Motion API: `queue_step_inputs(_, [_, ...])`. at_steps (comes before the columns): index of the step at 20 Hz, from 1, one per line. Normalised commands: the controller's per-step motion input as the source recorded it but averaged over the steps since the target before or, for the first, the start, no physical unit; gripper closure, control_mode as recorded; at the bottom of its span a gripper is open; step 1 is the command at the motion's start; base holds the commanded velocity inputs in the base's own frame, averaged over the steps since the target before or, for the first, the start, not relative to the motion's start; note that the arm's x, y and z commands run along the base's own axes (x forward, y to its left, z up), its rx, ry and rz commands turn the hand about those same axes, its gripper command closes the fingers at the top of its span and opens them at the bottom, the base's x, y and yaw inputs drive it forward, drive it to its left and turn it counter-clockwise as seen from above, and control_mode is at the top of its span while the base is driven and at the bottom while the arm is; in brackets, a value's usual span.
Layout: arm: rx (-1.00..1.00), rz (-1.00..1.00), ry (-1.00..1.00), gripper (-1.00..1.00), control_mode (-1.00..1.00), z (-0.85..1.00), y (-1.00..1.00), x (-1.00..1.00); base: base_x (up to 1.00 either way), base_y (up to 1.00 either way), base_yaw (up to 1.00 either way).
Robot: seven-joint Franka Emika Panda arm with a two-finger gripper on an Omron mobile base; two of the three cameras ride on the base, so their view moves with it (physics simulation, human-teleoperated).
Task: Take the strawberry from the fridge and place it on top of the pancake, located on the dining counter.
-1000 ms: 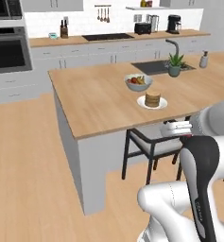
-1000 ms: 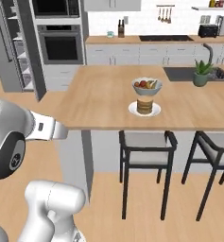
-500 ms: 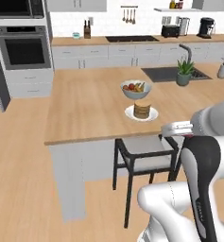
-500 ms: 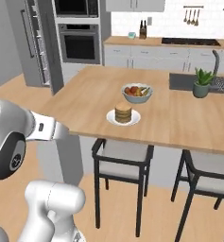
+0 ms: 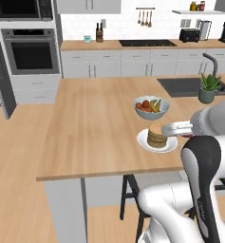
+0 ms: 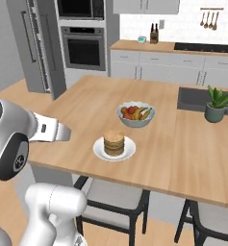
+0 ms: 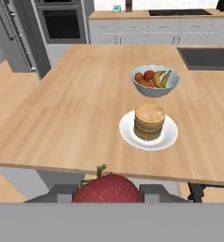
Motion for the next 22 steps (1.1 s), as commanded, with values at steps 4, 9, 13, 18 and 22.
queue_step_inputs(4, [0.0, 0.0, 0.0, 1.0, 1.0, 0.0, 0.0, 0.0, 1.0, -0.25, 0.0])
queue_step_inputs(9, [0.01, 0.0, 0.1, 1.0, -1.0, -0.1, -0.33, 0.6, 0.4, -0.11, 0.0])
queue_step_inputs(13, [0.0, -0.02, 0.22, 1.0, -1.0, -0.36, -0.71, 0.79, 0.0, 0.0, 0.0])
queue_step_inputs(18, [0.0, -0.11, 0.07, 1.0, -1.0, -0.48, -0.52, 0.72, 0.0, 0.0, 0.0])
queue_step_inputs(22, [0.0, -0.08, 0.0, 1.0, -1.0, -0.24, -0.33, 0.97, 0.0, 0.0, 0.0])
